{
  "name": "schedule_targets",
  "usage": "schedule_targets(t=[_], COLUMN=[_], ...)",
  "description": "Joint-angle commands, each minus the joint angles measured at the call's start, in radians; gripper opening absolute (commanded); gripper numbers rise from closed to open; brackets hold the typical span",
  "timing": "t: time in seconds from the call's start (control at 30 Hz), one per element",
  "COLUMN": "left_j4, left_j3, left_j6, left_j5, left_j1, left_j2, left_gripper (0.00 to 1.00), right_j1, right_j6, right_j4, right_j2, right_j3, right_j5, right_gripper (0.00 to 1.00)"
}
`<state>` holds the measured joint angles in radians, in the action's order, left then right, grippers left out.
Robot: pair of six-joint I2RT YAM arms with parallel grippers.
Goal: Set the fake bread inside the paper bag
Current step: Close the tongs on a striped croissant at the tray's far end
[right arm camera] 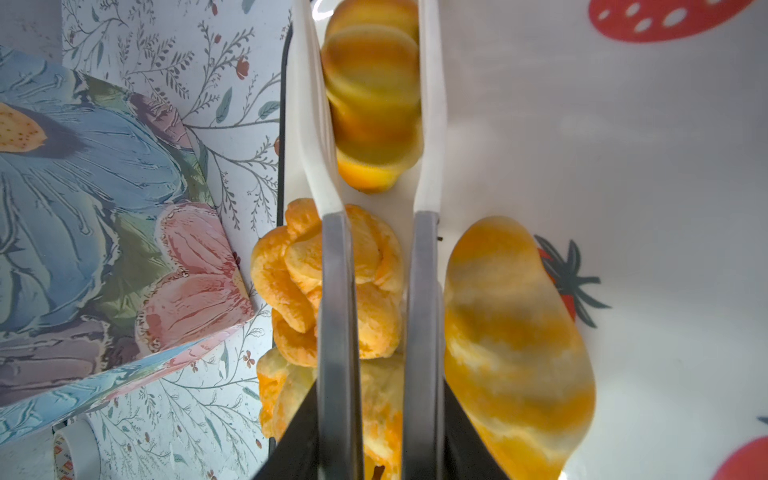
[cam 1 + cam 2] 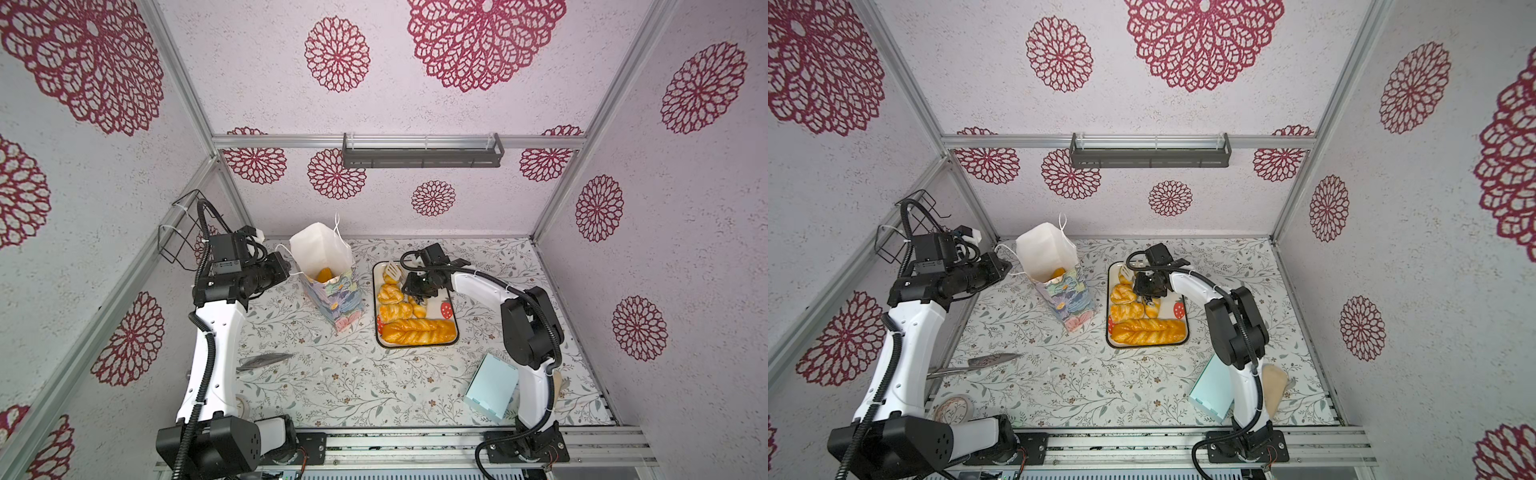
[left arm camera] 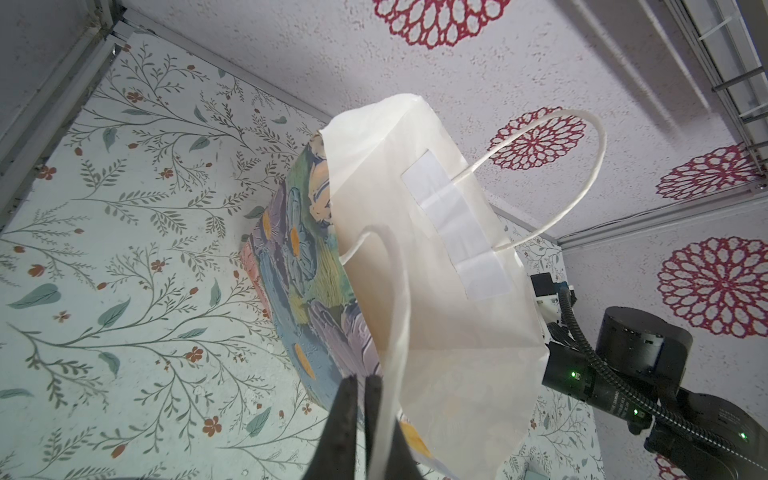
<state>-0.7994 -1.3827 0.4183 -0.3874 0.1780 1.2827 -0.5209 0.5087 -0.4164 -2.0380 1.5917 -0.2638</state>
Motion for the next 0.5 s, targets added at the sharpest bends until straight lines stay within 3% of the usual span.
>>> schedule_targets(t=[0.0,0.47], left_j4=[-0.001,-0.006], left_j3=[0.006,-0.006], left_j6=[-0.011,-0.010], left_j5=[-0.007,-0.008], left_j1=[0.004,0.004], left_j2=[-0.019,-0.014], left_gripper=[0.10,0.10], right_j1=[0.010,0.014], right_j6=[0.002,-0.002], right_j4=[0.029,0.026], right_j2=[0.100,0.211], right_j3=[-0.006,-0.049], right_j5=[0.013,0.014], right_gripper=[0.36,0.36])
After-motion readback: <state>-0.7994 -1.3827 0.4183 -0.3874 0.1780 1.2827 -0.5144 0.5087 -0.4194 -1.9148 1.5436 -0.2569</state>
